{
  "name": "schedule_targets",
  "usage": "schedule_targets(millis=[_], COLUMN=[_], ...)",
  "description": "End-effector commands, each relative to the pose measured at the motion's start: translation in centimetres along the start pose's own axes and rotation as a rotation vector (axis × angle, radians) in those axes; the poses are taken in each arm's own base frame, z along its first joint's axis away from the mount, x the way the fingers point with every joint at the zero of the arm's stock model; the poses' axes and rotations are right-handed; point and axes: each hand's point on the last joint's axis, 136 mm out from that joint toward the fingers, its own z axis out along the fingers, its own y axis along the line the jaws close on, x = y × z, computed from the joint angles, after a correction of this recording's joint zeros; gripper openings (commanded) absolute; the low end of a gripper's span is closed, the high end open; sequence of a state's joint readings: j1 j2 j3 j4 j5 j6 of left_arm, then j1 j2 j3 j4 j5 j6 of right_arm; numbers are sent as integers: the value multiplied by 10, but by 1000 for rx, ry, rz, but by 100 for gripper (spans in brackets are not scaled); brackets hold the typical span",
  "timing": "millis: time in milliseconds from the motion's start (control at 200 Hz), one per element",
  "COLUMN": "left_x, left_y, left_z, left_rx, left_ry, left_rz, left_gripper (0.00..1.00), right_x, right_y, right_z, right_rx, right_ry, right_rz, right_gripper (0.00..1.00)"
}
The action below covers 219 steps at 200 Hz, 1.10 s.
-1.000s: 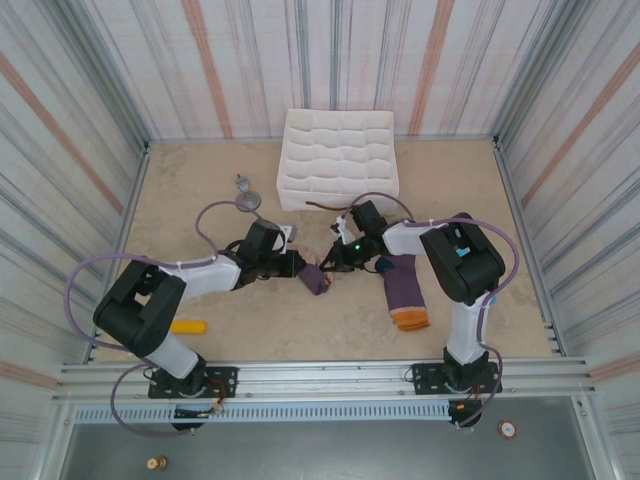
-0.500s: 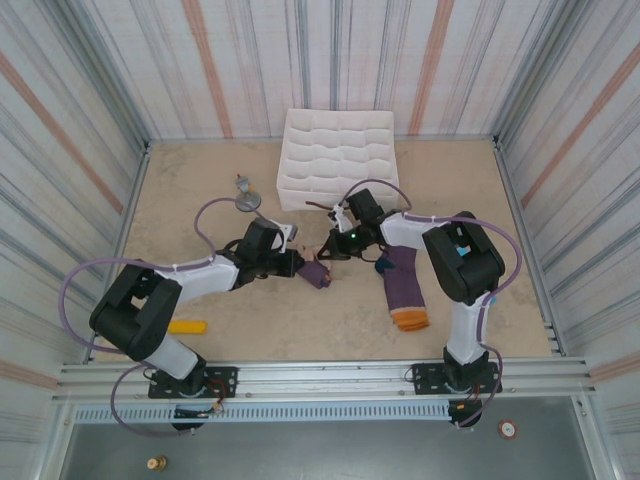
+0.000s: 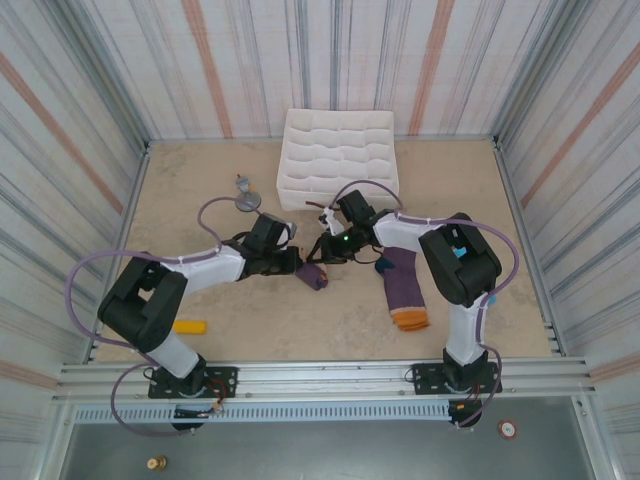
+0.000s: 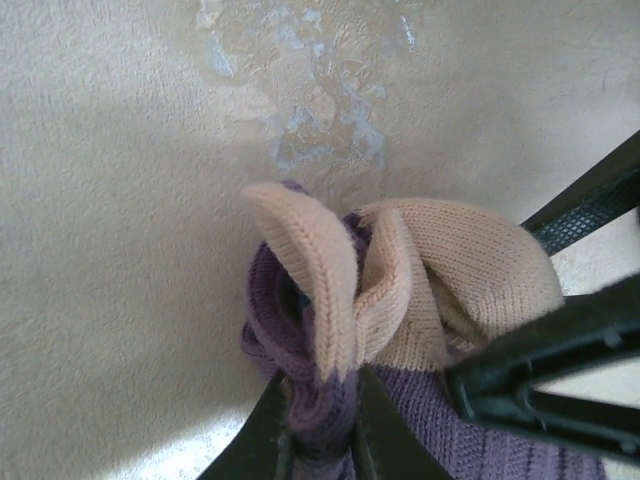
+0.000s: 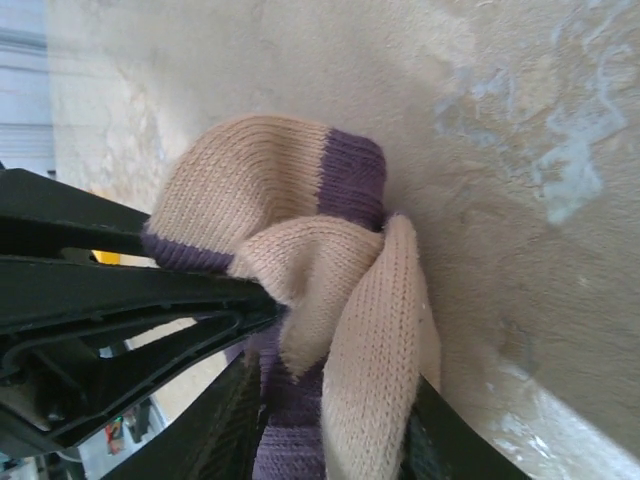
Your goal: Roll the socks
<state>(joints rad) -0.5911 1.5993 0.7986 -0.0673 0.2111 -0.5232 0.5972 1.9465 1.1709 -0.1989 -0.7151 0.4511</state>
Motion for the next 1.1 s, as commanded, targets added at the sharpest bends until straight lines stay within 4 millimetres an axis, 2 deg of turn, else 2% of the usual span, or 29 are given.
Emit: schedule_targets(millis=[0,150,265,511,726,907,1027,1092], left_x=[6,7,8,14,17,17,14,10], left_y=[3,3,1,3,2,2,3,3], left_z=[4,3,2,6,6,3,-3,-8], left_rx=[-41,-60,-62,-68,-40,-39,-31,-12], left_ry=[37,54,79,134,147,147,129,106], left_rz=[-25,-26,-42,-128,-207,-215,-220,-225], left_gripper=[0,0,0,0,0,0,0,6], right_x=[10,10,18,36,49,48,46,44], right_y=[12,18,21,4,1,-6,-6,-4], right_z=[6,1,2,12,18,15,9,7], right_rx=[-56,-50,20,203,334,404,404,368], right_ry=[67,65,84,98,111,95,85,76], right_rz=[7,-5,-55,-116,-180,-184,-181,-171], right_gripper=[41,48,50,54,56,50,35,24])
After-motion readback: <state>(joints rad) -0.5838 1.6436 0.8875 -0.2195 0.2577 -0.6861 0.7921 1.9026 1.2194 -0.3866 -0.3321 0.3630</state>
